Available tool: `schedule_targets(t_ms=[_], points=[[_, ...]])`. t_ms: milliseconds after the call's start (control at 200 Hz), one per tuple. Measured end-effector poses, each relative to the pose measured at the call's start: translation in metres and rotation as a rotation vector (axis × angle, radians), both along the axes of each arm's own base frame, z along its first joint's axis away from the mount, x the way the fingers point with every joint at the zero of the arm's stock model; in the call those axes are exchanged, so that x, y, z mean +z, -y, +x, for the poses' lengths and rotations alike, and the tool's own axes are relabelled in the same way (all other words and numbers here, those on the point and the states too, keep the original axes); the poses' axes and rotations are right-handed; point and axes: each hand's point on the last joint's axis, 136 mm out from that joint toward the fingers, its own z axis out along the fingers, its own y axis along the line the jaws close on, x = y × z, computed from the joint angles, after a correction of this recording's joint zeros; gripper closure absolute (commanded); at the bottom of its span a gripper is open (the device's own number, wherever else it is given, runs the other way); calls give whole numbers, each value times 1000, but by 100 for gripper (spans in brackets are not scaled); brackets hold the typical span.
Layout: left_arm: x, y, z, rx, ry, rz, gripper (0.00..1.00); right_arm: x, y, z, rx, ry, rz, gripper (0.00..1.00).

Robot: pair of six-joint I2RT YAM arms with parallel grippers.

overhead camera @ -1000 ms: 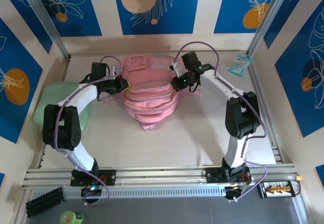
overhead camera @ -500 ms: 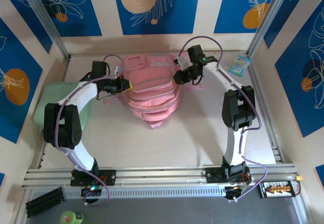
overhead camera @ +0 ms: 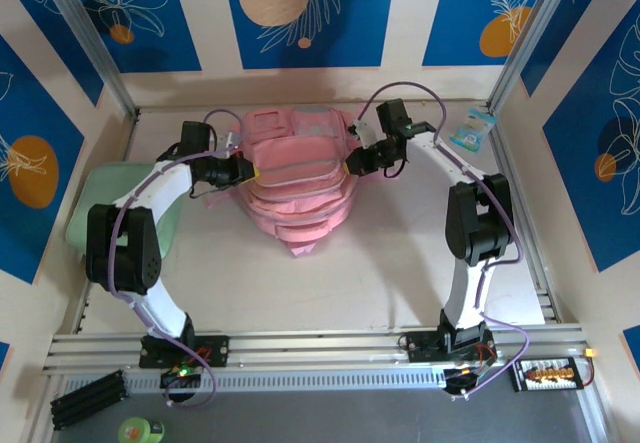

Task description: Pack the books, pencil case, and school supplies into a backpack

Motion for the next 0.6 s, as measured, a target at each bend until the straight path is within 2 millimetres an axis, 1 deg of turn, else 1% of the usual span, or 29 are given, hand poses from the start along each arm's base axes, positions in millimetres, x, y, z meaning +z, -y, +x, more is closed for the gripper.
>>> schedule_targets(t_ms=[110, 220, 395, 430, 455, 515, 600], points=[[-1, -2, 0, -3, 3, 9, 100, 0, -1, 2, -9, 36, -30, 98], [3, -1, 0, -24, 17, 14, 100, -2, -1, 5, -19, 56, -63, 97], [4, -2, -2, -52, 30, 42, 100, -2, -3, 6, -17, 64, -71, 100], [4, -3, -1, -50, 29, 49, 88, -1, -4, 5, -14, 64, -65, 100], [3, -4, -1, -46, 28, 55, 83, -1, -5, 5, -10, 64, -57, 100], [2, -8, 0, -36, 28, 77, 65, -1, -8, 3, 1, 68, -36, 100], [-3, -24, 1, 34, 4, 139, 46, -5, -10, -4, 16, 60, -13, 100]])
